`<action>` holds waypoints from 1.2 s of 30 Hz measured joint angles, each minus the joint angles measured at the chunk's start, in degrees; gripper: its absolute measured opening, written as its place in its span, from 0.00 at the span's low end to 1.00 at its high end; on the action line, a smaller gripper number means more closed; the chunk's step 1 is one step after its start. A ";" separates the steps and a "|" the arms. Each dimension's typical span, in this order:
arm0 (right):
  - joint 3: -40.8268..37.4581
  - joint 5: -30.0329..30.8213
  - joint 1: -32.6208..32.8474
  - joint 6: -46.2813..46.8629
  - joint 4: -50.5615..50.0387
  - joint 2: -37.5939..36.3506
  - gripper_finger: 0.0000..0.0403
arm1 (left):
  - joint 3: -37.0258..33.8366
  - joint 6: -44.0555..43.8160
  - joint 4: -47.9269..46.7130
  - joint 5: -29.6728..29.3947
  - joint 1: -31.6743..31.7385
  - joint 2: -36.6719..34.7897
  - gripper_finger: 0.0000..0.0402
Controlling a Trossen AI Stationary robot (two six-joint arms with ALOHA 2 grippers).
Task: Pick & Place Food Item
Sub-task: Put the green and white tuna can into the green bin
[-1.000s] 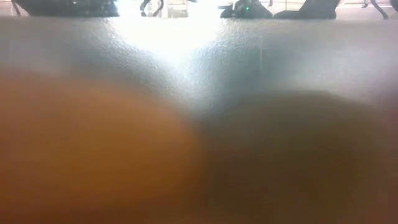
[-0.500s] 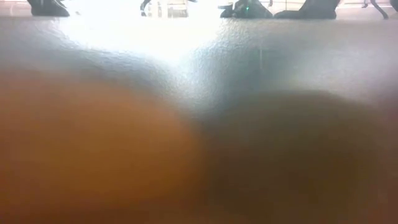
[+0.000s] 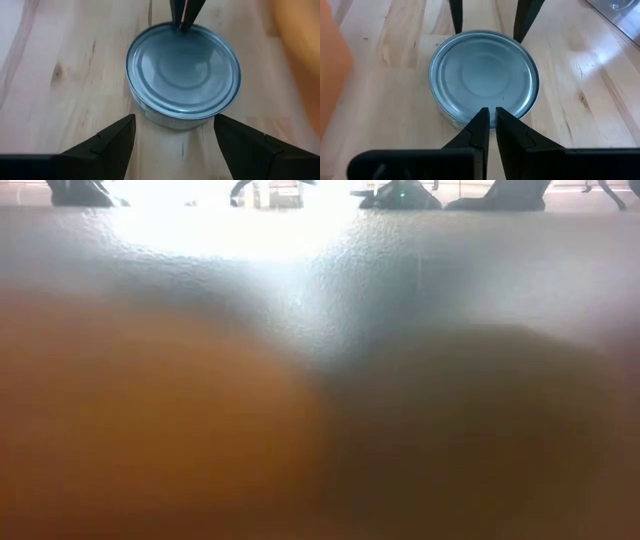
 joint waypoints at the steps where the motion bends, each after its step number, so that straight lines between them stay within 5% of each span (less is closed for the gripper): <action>1: -0.01 0.02 0.00 0.04 -0.18 0.00 0.07 | -0.02 0.01 0.75 0.00 0.00 0.17 0.69; 36: -0.88 -0.81 0.00 2.00 -5.52 0.35 0.07 | 5.31 0.07 6.27 -1.96 0.00 0.19 0.69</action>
